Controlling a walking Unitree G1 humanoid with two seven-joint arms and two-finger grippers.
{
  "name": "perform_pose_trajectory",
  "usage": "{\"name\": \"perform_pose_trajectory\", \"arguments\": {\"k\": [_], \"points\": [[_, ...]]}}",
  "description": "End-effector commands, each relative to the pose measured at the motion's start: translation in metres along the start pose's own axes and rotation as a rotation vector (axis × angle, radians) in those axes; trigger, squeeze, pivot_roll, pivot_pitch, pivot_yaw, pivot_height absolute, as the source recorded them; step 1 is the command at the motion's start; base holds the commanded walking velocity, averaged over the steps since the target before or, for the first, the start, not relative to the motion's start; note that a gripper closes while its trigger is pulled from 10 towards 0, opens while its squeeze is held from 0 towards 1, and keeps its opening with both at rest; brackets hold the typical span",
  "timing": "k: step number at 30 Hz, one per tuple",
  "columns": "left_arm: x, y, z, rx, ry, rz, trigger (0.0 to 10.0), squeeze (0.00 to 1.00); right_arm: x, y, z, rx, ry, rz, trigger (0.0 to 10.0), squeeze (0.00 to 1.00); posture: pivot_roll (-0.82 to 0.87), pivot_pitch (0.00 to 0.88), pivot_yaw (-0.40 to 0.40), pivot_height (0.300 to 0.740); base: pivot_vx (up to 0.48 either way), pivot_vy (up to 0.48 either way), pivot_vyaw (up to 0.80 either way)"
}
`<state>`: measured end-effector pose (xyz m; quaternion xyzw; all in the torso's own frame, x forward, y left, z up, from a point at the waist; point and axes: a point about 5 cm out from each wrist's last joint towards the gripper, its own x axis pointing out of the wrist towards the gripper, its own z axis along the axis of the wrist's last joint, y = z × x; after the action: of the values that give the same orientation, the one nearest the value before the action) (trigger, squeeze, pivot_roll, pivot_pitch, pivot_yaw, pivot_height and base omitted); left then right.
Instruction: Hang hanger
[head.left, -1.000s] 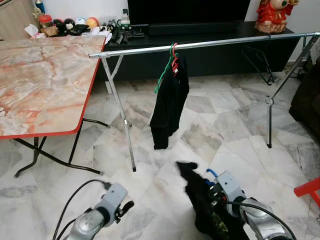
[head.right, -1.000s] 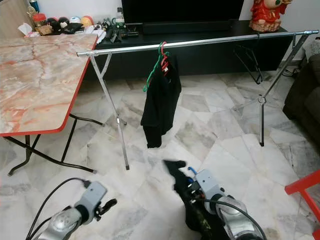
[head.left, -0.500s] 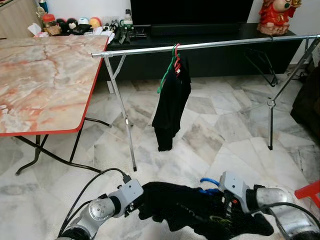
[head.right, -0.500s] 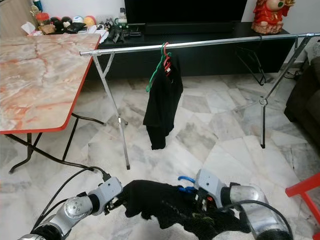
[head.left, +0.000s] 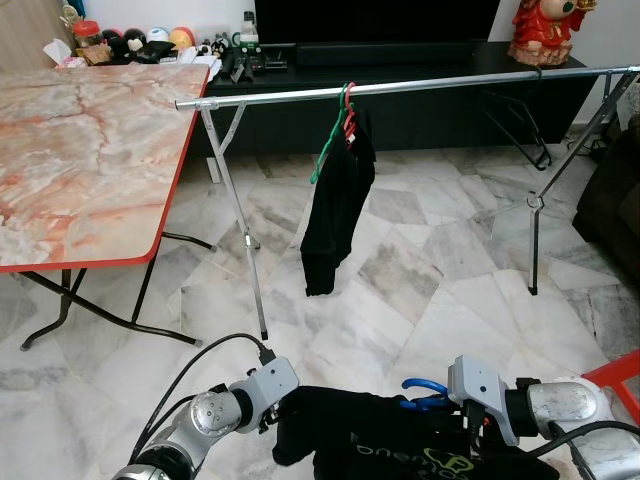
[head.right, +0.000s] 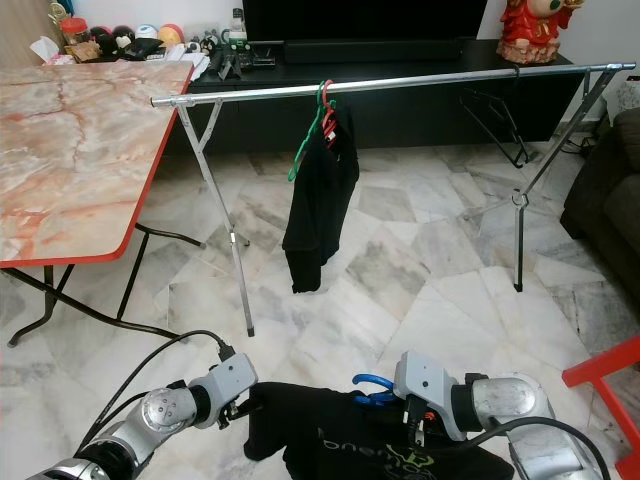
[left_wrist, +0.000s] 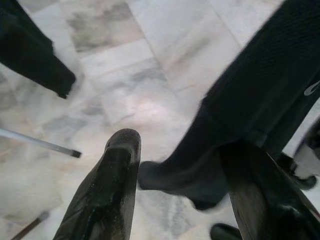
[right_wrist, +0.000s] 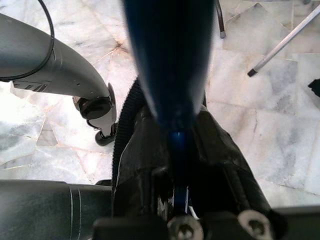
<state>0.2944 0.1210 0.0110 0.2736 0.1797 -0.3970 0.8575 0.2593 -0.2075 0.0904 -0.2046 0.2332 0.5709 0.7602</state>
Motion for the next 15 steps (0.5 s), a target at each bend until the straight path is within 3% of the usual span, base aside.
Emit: {"name": "perform_pose_trajectory", "arguments": {"k": [1, 6, 13, 14, 15], "points": [[-0.002, -0.009, -0.010, -0.015, 0.046, -0.064, 10.0, 0.00, -0.004, 0.000, 0.012, -0.036, -0.040, 0.015, 10.0, 0.00, -0.08, 0.164, 0.007, 0.740, 0.000, 0.000, 0.00], [-0.004, -0.016, -0.015, -0.053, 0.051, -0.142, 10.0, 0.00, -0.009, -0.001, 0.014, -0.041, -0.033, 0.005, 10.0, 0.00, -0.08, 0.164, 0.004, 0.740, 0.000, 0.000, 0.00], [-0.005, -0.012, -0.016, -0.087, 0.049, -0.111, 10.0, 0.00, -0.013, 0.000, 0.018, -0.042, -0.039, 0.004, 10.0, 0.00, -0.08, 0.166, 0.005, 0.740, 0.000, 0.000, 0.00], [-0.006, -0.010, -0.018, -0.122, 0.050, -0.085, 4.7, 0.00, -0.015, -0.001, 0.018, -0.040, -0.039, -0.005, 10.0, 0.00, -0.08, 0.166, 0.005, 0.740, 0.000, 0.000, 0.00], [-0.007, -0.009, -0.018, -0.132, 0.051, -0.076, 4.7, 0.00, -0.015, -0.001, 0.018, -0.038, -0.040, -0.009, 10.0, 0.00, -0.08, 0.166, 0.005, 0.740, 0.000, 0.000, 0.00]]}}
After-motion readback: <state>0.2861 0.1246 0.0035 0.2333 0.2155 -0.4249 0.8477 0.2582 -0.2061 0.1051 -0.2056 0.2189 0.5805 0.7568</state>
